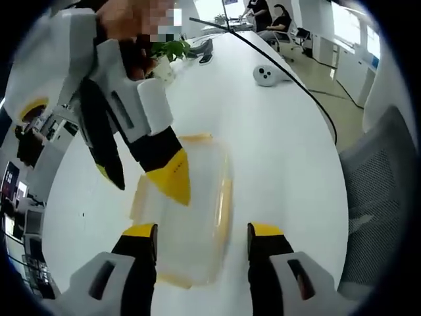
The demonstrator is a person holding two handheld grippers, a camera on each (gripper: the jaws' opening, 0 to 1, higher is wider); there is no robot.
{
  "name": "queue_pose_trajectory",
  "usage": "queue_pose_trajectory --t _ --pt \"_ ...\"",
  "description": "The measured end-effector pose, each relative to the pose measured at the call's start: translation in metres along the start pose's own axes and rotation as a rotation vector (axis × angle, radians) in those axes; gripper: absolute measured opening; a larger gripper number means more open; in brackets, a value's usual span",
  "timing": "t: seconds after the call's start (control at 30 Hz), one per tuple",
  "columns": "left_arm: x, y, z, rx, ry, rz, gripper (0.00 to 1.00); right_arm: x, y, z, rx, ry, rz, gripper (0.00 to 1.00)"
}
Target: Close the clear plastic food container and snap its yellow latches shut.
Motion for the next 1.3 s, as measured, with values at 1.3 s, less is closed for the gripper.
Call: queue_pose_trajectory --t 1.3 --pt "-0.015 0.017 0.024 -0.064 0.042 0.085 0.81 -0.039 -0.002 0.029 -0.07 -0.028 0.061 0.78"
Point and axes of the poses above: the point that each gripper's makers call its tool centre point, and the gripper's own axes: y roughly forward along the fingers, z roughly to its left, x roughly out of its top, the point moved 9 cm from there along -y, roughly backward along the fingers, and after that the axes turned 6 degrees about x, right-handed, at the moved point
